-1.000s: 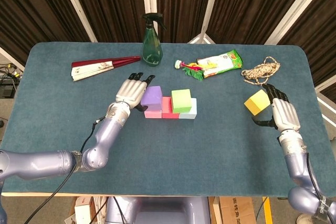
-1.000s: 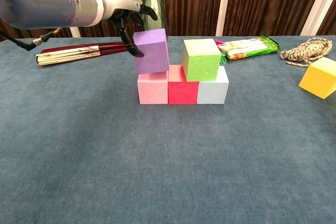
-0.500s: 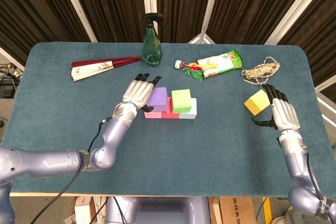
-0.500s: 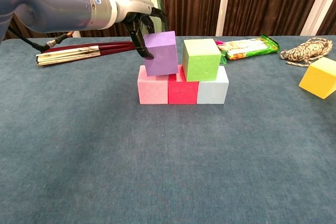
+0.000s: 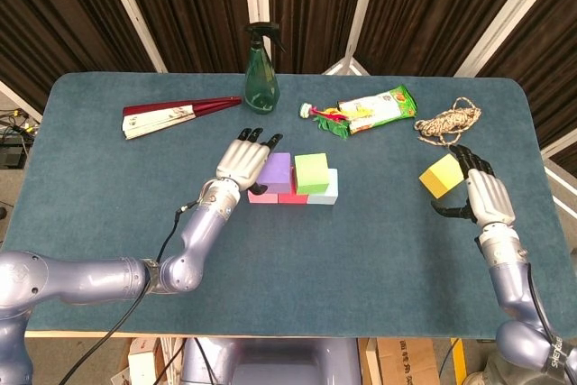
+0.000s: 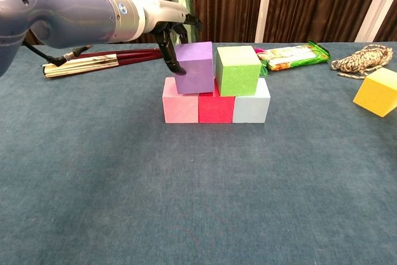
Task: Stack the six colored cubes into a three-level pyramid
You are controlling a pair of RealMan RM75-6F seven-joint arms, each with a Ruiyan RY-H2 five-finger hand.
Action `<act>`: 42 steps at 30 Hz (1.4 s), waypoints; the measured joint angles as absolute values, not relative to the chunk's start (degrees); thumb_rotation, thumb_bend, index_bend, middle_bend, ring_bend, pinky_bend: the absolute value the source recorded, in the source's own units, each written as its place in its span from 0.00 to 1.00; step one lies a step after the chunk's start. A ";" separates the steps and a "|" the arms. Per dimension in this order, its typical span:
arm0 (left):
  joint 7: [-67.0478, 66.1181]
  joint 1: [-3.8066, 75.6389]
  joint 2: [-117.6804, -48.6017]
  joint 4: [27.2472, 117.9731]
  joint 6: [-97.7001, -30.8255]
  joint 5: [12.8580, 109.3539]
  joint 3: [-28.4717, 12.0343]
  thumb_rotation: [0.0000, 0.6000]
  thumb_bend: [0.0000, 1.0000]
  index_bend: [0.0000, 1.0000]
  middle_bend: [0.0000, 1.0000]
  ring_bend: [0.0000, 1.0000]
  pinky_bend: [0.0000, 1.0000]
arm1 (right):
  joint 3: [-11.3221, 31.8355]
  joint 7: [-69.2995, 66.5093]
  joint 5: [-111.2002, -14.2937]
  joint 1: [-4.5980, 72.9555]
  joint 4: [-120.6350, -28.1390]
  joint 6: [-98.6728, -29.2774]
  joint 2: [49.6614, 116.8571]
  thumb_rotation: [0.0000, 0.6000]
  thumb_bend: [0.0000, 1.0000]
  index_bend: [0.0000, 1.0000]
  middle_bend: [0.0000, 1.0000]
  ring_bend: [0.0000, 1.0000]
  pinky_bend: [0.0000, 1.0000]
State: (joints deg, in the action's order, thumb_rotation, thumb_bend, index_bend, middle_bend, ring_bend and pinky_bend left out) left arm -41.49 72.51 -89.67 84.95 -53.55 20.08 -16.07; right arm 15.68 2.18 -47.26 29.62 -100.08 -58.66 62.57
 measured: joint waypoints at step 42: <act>-40.58 73.48 -92.01 81.98 -53.25 19.48 -15.63 1.00 0.36 0.01 0.34 0.04 0.02 | 15.66 2.04 -46.77 29.64 -99.64 -57.76 62.68 1.00 0.27 0.00 0.00 0.00 0.01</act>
State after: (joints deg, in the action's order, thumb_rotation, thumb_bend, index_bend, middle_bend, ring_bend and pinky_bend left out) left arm -40.58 73.48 -92.01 81.98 -53.25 19.48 -15.63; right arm 15.66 2.04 -46.77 29.64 -99.64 -57.76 62.68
